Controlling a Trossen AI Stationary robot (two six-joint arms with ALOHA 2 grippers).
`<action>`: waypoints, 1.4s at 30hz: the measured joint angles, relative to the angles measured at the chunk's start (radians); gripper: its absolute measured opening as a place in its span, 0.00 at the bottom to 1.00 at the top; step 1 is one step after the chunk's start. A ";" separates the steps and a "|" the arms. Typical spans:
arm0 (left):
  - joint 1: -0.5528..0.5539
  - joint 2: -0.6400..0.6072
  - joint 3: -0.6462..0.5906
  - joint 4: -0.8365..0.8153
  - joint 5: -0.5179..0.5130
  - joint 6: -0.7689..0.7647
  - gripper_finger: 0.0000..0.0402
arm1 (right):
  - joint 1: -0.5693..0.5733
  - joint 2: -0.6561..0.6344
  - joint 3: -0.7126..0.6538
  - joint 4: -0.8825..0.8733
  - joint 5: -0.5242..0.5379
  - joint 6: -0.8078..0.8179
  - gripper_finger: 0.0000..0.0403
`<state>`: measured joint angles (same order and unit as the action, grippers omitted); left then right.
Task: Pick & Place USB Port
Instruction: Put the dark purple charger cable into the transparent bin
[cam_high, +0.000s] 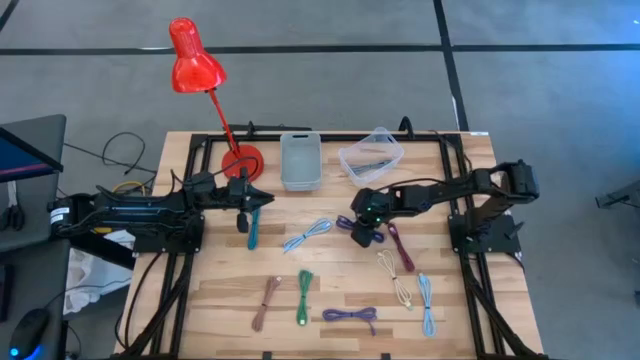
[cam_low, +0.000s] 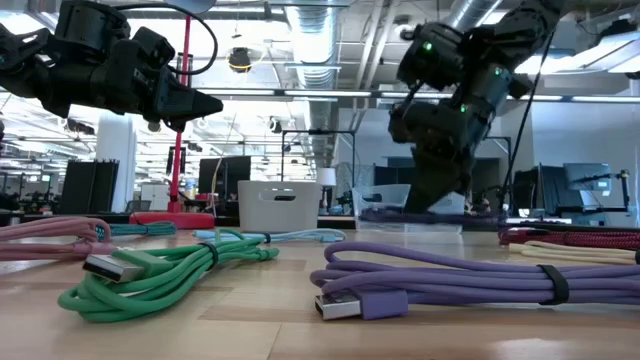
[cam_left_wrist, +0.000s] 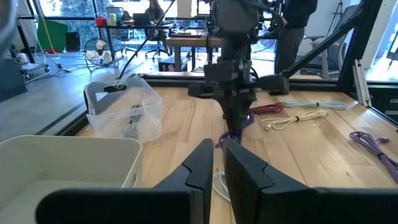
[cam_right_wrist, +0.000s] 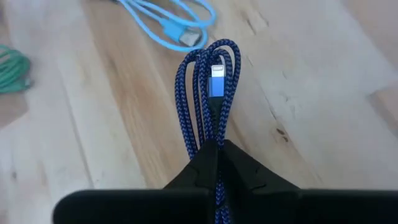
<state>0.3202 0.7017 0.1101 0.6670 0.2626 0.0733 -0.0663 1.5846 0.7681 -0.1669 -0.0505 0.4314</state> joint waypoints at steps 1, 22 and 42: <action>0.000 0.000 0.000 0.000 0.000 0.000 0.10 | -0.002 -0.017 0.000 -0.003 0.005 -0.006 0.01; 0.000 0.000 0.000 0.000 0.000 -0.001 0.10 | -0.133 -0.411 0.002 -0.178 0.322 -0.289 0.00; 0.000 0.000 0.000 0.000 0.000 -0.001 0.10 | -0.348 -0.350 0.003 0.058 0.367 -0.701 0.00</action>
<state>0.3202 0.7017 0.1101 0.6670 0.2626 0.0727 -0.4139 1.2342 0.7712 -0.1092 0.3168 -0.2697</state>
